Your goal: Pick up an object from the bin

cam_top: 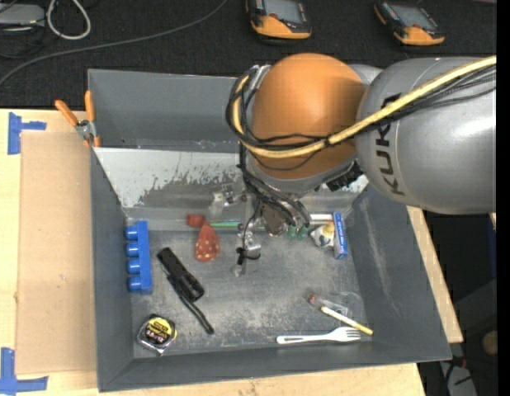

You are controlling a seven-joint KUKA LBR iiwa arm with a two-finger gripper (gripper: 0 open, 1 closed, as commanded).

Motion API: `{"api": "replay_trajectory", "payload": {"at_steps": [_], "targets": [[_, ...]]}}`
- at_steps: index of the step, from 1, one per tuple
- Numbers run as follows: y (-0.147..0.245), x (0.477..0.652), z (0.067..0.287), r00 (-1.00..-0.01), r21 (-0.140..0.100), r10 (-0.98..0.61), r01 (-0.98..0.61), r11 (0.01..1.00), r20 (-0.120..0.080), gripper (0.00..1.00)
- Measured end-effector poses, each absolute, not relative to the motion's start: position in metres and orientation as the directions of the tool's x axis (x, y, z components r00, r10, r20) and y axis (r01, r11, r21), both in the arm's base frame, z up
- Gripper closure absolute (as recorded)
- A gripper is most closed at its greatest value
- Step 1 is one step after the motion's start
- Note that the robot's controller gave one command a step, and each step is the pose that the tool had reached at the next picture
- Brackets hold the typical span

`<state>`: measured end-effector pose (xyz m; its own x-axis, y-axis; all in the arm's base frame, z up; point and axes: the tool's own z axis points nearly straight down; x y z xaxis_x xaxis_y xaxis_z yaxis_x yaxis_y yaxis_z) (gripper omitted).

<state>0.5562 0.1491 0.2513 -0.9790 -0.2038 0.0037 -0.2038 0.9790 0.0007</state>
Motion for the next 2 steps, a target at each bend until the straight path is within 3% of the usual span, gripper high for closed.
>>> {"api": "replay_trajectory", "payload": {"at_steps": [1, 2], "targets": [[0.150, 0.587, 0.233, -0.954, 0.002, -0.299, -0.299, 0.954, 0.001, 0.00], [0.159, 0.593, 0.217, -0.967, 0.001, -0.256, -0.256, 0.967, 0.005, 0.00]]}}
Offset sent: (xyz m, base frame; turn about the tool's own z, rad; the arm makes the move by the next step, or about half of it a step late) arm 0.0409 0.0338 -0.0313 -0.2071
